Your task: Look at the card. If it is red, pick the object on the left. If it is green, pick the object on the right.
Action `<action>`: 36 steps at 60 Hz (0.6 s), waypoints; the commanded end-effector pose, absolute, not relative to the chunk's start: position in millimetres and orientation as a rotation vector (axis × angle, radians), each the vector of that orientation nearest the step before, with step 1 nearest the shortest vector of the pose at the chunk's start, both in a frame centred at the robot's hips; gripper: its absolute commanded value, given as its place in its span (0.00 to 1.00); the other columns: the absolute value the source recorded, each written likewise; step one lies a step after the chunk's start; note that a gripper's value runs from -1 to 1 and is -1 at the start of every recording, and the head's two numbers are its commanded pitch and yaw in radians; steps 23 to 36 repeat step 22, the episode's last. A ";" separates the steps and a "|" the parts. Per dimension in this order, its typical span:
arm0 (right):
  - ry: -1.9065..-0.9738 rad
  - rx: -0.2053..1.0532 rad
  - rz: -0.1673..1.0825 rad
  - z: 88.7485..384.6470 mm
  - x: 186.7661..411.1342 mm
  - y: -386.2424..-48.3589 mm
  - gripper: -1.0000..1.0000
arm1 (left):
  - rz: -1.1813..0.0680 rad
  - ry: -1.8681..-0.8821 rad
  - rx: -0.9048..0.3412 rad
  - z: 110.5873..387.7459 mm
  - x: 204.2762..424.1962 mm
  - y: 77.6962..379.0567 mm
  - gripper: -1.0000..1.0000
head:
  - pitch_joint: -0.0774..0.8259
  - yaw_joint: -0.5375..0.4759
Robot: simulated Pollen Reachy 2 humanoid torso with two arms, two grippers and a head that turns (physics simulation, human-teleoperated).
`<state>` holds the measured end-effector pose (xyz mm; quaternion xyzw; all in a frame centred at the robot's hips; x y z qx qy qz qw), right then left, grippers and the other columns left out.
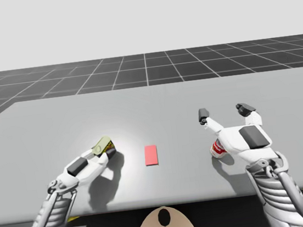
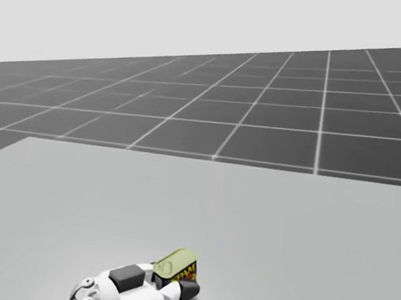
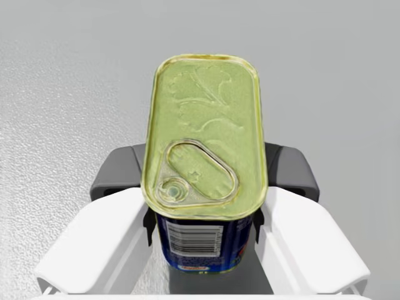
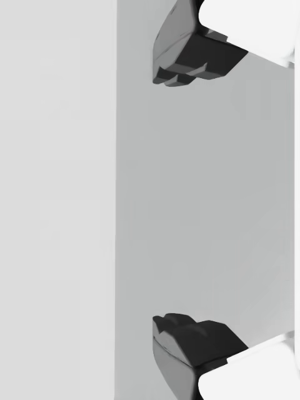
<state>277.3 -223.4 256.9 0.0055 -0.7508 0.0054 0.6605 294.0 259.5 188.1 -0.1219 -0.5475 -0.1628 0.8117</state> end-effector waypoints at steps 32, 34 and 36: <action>-1.710 0.034 0.083 252.3 275.0 -222.3 0.00 | -0.305 -1.532 -0.208 366.6 267.7 263.9 1.00 | 0.32 0.86; -1.710 0.034 0.083 252.3 275.0 -222.3 0.00 | -0.305 -1.532 -0.208 366.6 267.7 263.9 1.00 | 0.32 0.86; -1.710 0.034 0.083 252.3 275.0 -222.3 0.00 | -0.305 -1.532 -0.208 366.6 267.7 263.9 1.00 | 0.32 0.86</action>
